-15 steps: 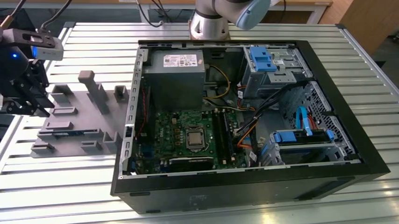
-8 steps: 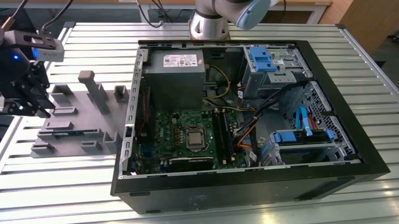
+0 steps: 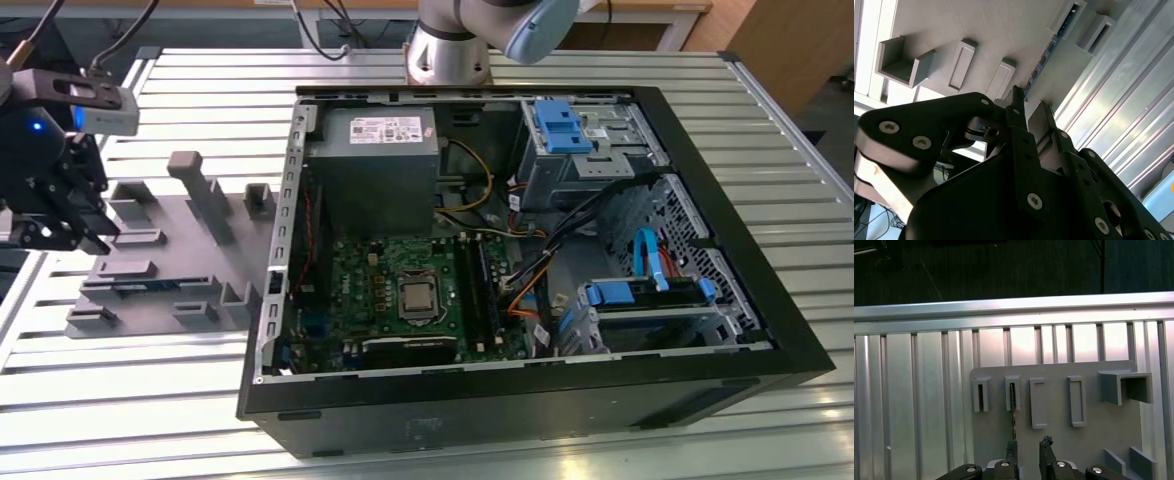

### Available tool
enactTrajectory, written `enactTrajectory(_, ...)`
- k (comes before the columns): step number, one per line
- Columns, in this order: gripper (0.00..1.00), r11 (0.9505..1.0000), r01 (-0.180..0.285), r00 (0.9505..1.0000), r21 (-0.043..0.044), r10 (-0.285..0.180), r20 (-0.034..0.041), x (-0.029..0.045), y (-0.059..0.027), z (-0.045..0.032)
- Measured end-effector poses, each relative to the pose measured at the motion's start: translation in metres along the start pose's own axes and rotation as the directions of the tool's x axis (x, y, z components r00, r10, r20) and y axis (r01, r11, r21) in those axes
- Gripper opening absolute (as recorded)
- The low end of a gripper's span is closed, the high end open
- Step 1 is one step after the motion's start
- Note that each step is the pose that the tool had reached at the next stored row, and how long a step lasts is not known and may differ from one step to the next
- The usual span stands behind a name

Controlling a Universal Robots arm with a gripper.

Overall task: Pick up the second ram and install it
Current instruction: 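Pick up the second ram and move it above second insertion slot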

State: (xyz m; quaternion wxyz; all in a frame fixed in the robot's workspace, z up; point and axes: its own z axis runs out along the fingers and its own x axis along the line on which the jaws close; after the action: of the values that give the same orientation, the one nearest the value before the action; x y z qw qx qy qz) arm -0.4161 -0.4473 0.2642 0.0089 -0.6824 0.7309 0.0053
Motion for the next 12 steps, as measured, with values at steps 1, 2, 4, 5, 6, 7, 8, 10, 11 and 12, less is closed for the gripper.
enactTrajectory(1, 0.31, 1.0000, 0.000, 1.0000, 0.0001, 0.000, -0.0001, 0.0001, 0.0000, 0.0004)
enactTrajectory(2, 0.31, 1.0000, 0.000, 1.0000, 0.0002, 0.000, 0.0000, 0.0001, 0.0000, 0.0009)
enactTrajectory(4, 0.31, 1.0000, 0.000, 1.0000, 0.0002, 0.000, 0.0000, 0.0003, 0.0000, 0.0017)
enactTrajectory(5, 0.31, 1.0000, 0.000, 1.0000, 0.0003, 0.000, 0.0000, 0.0004, 0.0000, 0.0022)
enactTrajectory(6, 0.31, 1.0000, 0.000, 1.0000, 0.0004, 0.000, 0.0000, 0.0006, 0.0000, 0.0027)
enactTrajectory(7, 0.31, 1.0000, 0.000, 1.0000, 0.0005, 0.000, 0.0001, 0.0007, 0.0000, 0.0031)
enactTrajectory(8, 0.31, 1.0000, 0.000, 1.0000, 0.0005, 0.000, 0.0000, 0.0008, 0.0000, 0.0036)
enactTrajectory(10, 0.31, 1.0000, 0.000, 1.0000, 0.0007, 0.000, 0.0000, 0.0010, 0.0000, 0.0044)
enactTrajectory(11, 0.31, 1.0000, 0.000, 1.0000, 0.0007, 0.000, 0.0000, 0.0011, -0.0001, 0.0049)
enactTrajectory(12, 0.31, 1.0000, 0.000, 1.0000, 0.0008, 0.000, 0.0001, 0.0012, 0.0000, 0.0053)
